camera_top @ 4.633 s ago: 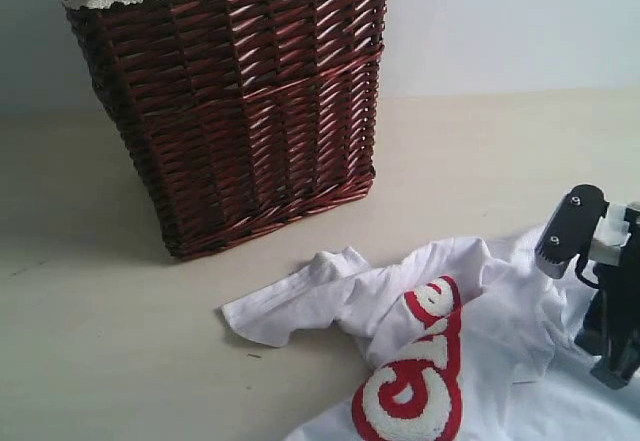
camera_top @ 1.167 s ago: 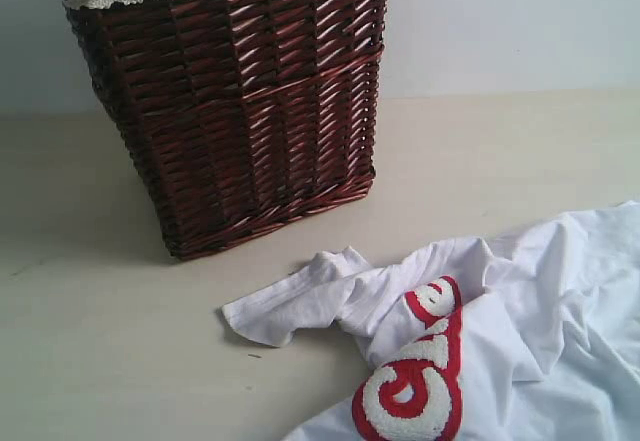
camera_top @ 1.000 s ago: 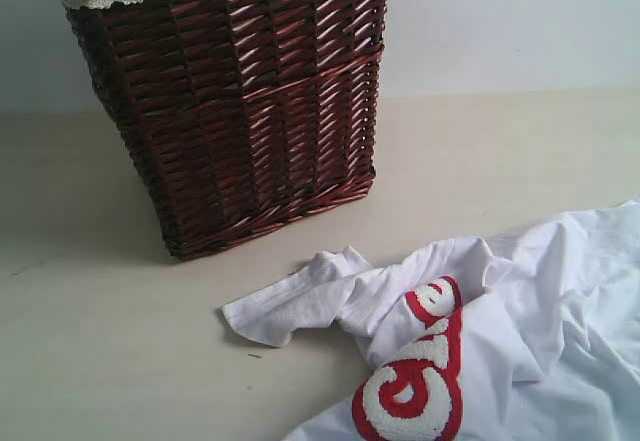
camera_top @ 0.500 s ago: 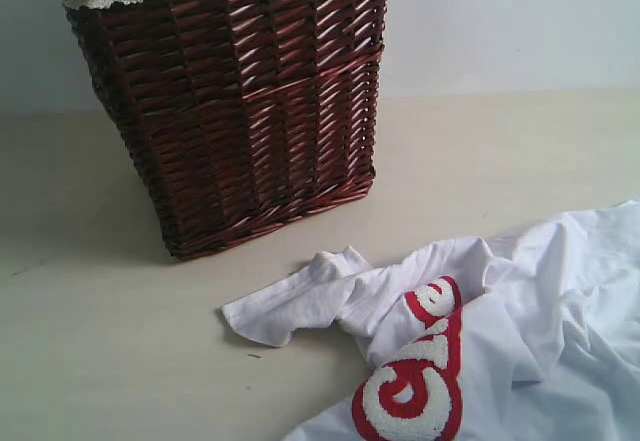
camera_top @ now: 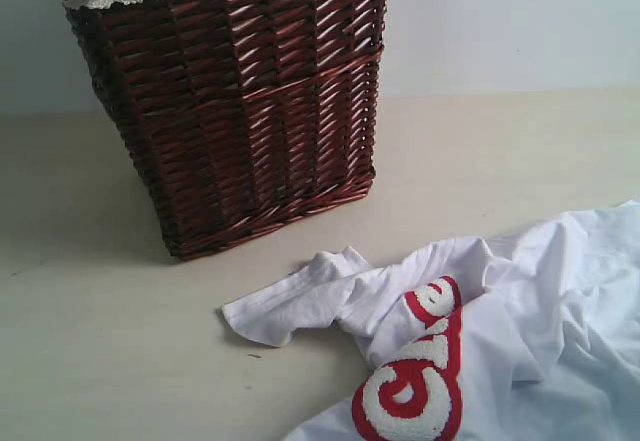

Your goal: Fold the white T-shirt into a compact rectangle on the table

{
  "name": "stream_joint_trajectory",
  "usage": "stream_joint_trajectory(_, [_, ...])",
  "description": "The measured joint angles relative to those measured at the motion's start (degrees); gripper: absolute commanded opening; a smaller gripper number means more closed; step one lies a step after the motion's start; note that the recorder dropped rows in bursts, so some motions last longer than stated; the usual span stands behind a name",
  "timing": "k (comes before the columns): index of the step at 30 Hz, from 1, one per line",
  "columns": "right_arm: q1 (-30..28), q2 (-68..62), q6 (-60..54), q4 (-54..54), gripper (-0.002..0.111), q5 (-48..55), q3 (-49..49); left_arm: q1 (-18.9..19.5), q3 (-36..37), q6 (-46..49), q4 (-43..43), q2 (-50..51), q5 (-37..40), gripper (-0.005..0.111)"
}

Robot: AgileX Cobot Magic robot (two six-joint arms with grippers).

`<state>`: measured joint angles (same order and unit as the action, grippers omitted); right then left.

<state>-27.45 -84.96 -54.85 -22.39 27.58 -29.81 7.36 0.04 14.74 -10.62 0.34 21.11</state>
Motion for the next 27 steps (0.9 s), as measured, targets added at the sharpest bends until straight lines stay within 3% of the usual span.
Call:
stream_joint_trajectory(3, [0.0, -2.91, 0.56, -0.45, 0.044, 0.2, 0.0, 0.0, 0.0, 0.0, 0.0, 0.0, 0.0, 0.094])
stream_joint_trajectory(5, [0.0, -4.32, 0.8, -0.59, 0.027, 0.57, 0.0, 0.0, 0.0, 0.0, 0.0, 0.0, 0.0, 0.094])
stream_joint_trajectory(6, [0.0, -4.33, 0.79, -0.75, 0.011, 0.76, 0.0, 0.0, 0.0, 0.0, 0.0, 0.0, 0.0, 0.094])
stream_joint_trajectory(8, [0.0, -4.09, 0.04, -2.34, 0.0, 1.08, 0.0, 0.0, 0.0, 0.0, 0.0, 0.0, 0.0, 0.094])
stream_joint_trajectory(12, [0.0, -2.17, -12.13, -13.07, 0.0, 3.39, 0.1, 0.0, 0.0, 0.0, 0.0, 0.0, 0.0, 0.094])
stream_joint_trajectory(16, [0.0, -2.08, -16.15, -16.66, 0.0, 2.6, 0.1, 0.0, 0.0, 0.0, 0.0, 0.0, 0.0, 0.094])
stream_joint_trajectory(22, [0.0, -2.08, -12.67, -8.38, 0.0, -10.68, 0.1, 0.0, 0.0, 0.0, 0.0, 0.0, 0.0, 0.094])
stream_joint_trajectory(27, [0.0, -2.08, -6.57, 3.5, 0.0, -14.12, 0.1, 0.0, 0.0, 0.0, 0.0, 0.0, 0.0, 0.094])
